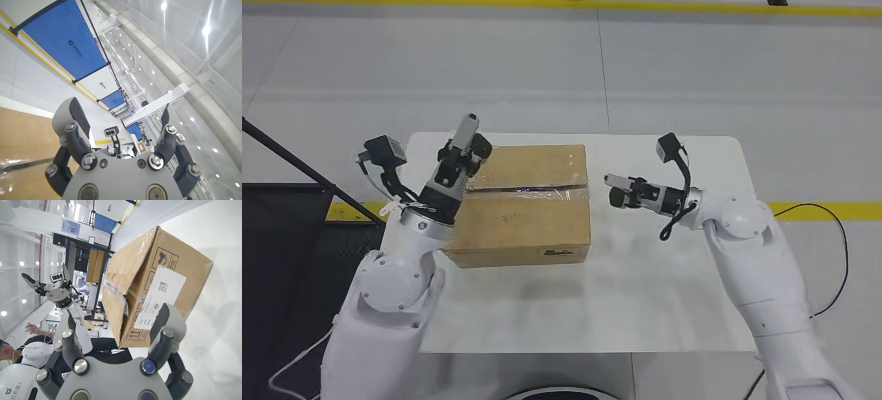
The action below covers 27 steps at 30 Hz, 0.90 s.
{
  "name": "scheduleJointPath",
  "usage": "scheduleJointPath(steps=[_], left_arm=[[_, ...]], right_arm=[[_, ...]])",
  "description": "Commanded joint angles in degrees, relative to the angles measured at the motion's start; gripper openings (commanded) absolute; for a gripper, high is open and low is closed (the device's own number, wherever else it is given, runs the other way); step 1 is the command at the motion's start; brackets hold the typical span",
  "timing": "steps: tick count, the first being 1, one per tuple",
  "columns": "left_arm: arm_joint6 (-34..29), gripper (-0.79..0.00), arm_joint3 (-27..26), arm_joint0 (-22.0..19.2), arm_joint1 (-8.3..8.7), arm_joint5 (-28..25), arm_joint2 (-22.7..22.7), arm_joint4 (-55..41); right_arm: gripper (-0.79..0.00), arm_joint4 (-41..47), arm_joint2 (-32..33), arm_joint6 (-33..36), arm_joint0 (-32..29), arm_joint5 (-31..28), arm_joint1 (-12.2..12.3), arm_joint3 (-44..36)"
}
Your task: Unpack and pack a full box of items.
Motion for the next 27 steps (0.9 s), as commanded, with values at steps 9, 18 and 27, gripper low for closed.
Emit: scheduleJointPath(steps=[9, 18, 27], left_arm=[[-3.78, 0.0, -0.13, 4.44, 0.43, -2.31, -5.94, -3.79], [-5.32, 0.0, 1.01, 4.11, 0.41, -2.19, -5.59, -4.09], [-7.51, 0.0, 2.33, 2.84, 0.36, -1.22, -3.67, -3.73]], right_arm=[[-0.508, -0.78, -4.71, 1.56, 3.72, -0.16, -0.85, 3.23], [-0.785, -0.98, -5.35, 0.83, 4.49, 0.23, -0.85, 2.9], [-0.785, -2.14, -4.68, -0.2, 4.07, 1.49, -0.38, -0.22]])
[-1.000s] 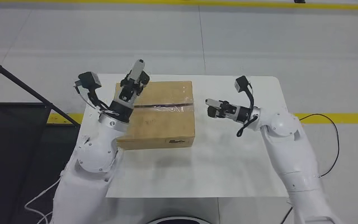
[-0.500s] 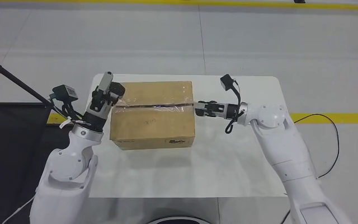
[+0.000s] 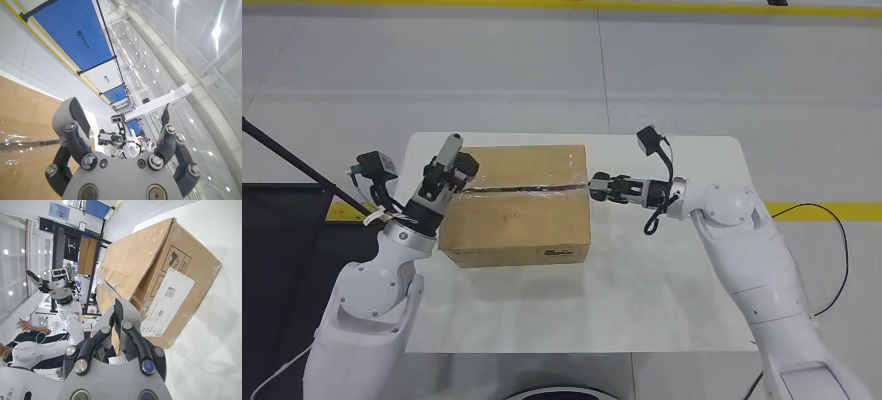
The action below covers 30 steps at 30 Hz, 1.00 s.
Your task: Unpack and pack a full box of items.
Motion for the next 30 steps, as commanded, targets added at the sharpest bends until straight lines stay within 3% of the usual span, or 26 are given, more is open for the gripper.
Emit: scheduleJointPath(steps=[1, 18, 30], left_arm=[[-0.56, 0.0, 0.27, -0.31, -0.01, 0.23, 0.41, -0.07], [-6.46, 0.0, 6.73, -5.2, -0.06, 3.91, 4.16, -1.06], [-9.76, 0.0, 7.24, -5.25, 0.23, 4.98, 3.82, -1.69]], right_arm=[[-0.785, -0.14, 0.2, -0.42, -0.07, 0.05, 0.08, -0.71], [-0.785, 1.13, 0.45, 1.66, 1.3, 6.15, 0.56, 0.67], [-0.785, 1.06, 0.32, 2.89, 1.19, 6.31, 0.98, 0.9]])
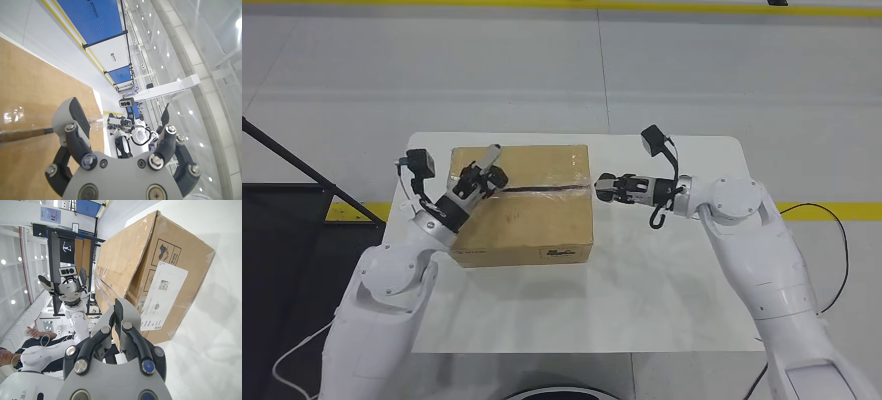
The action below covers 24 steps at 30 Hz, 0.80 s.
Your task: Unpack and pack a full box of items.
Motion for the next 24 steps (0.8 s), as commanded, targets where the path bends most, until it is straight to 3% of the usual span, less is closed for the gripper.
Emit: scheduleJointPath(steps=[1, 7, 12, 17, 22, 24], left_arm=[[-0.5, 0.0, -0.01, 0.2, 0.09, 0.27, -0.22, 0.36], [0.14, 0.0, 1.21, 0.11, 0.17, 1.6, 0.2, 1.99], [0.71, 0.0, 3.05, -1.0, 0.06, 2.65, 1.59, 2.71], [1.03, 0.0, 4.57, -2.0, -0.02, 3.15, 2.26, 2.63], [0.93, 0.0, 4.94, -2.1, 0.0, 3.12, 2.32, 2.47], [0.96, 0.0, 4.95, -2.04, 0.0, 3.17, 2.28, 2.25]], right_arm=[[-0.785, -0.04, -0.02, -0.11, -0.05, -0.05, 0.05, -0.04], [-0.779, -0.26, -0.27, -0.07, -0.02, -0.03, 0.18, -0.04], [-0.634, -0.4, -0.61, -0.14, -0.04, -0.01, 0.25, -0.16], [-0.557, -0.49, -0.84, -0.32, -0.25, 0.18, 0.34, -0.4], [-0.4, -1.12, -0.44, -1.0, -0.66, 0.7, 0.62, -0.98], [-0.274, -1.87, 0.12, -1.93, -1.04, 1.36, 0.85, -1.59]])
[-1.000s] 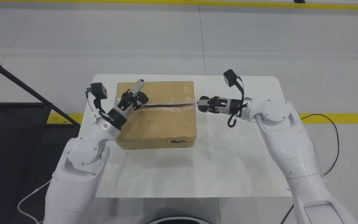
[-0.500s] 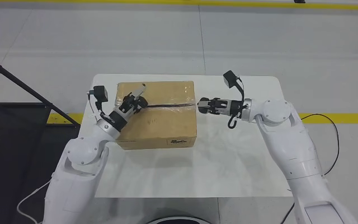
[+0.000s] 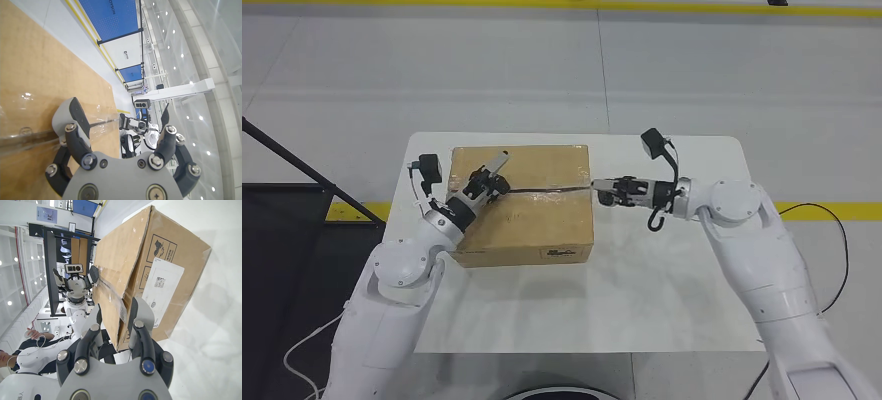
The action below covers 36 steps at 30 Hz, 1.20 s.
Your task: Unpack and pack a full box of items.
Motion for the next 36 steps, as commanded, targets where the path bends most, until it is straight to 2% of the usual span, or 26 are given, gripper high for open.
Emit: scheduleJointPath(steps=[1, 2, 5, 7, 8, 9, 10, 11, 12, 16, 24, 32, 36], left_arm=[[0.0, 0.0, -0.03, 0.06, 0.01, 0.03, -0.02, -0.1], [-0.05, 0.0, -0.03, 0.11, 0.01, 0.05, 0.01, -0.18], [-0.18, 0.0, -0.09, 0.24, 0.02, -0.03, 0.05, -0.45], [-0.2, 0.0, -0.11, 0.32, 0.03, -0.08, 0.07, -0.5], [-0.23, 0.0, -0.12, 0.34, 0.04, -0.07, 0.08, -0.56], [-0.23, 0.0, -0.12, 0.36, 0.04, -0.07, 0.09, -0.56], [-0.23, 0.0, -0.13, 0.37, 0.04, -0.18, 0.12, -0.61], [-0.26, 0.0, -0.09, 0.39, 0.04, -0.23, 0.16, -0.68], [-0.26, 0.0, -0.06, 0.38, 0.04, -0.25, 0.18, -0.72], [-0.34, 0.0, 0.0, 0.34, 0.04, -0.48, 0.28, -0.93], [-0.35, 0.0, -1.27, 1.28, 0.11, -2.32, -0.82, -2.98], [-0.44, 0.0, -3.42, 4.57, 0.68, -5.11, -7.13, -6.18], [0.78, 0.0, -2.54, 6.47, 1.0, -5.51, -10.7, -6.12]], right_arm=[[-0.219, -0.6, 0.68, -0.99, -0.45, 0.55, 0.23, -0.72], [-0.157, -0.81, 1.26, -1.62, -0.85, 0.84, 0.4, -1.27], [-0.123, -1.59, 3.61, -4.45, -2.52, 1.57, 1.01, -3.95], [-0.129, -1.3, 5.5, -6.94, -4.04, 1.26, 1.36, -7.1], [-0.163, -0.64, 6.25, -7.83, -4.97, 0.5, 1.48, -9.07], [-0.234, -0.39, 6.64, -8.37, -5.78, -0.29, 1.56, -11.0], [-0.357, -0.36, 6.79, -8.79, -6.36, -0.94, 1.62, -12.65], [-0.653, -0.44, 6.6, -8.92, -6.64, -1.18, 1.62, -13.9], [-0.785, -0.55, 5.96, -8.82, -6.53, -1.13, 1.54, -14.84], [-0.785, -1.33, 1.15, -8.75, -2.89, 0.79, 0.61, -14.51], [-0.785, -4.18, -9.45, -5.74, 6.77, 7.7, -2.0, -4.86], [-0.785, -5.23, -14.17, -5.93, 10.63, 11.48, -3.75, 1.11], [-0.785, -5.2, -15.26, -6.86, 11.47, 12.89, -4.39, 2.51]])
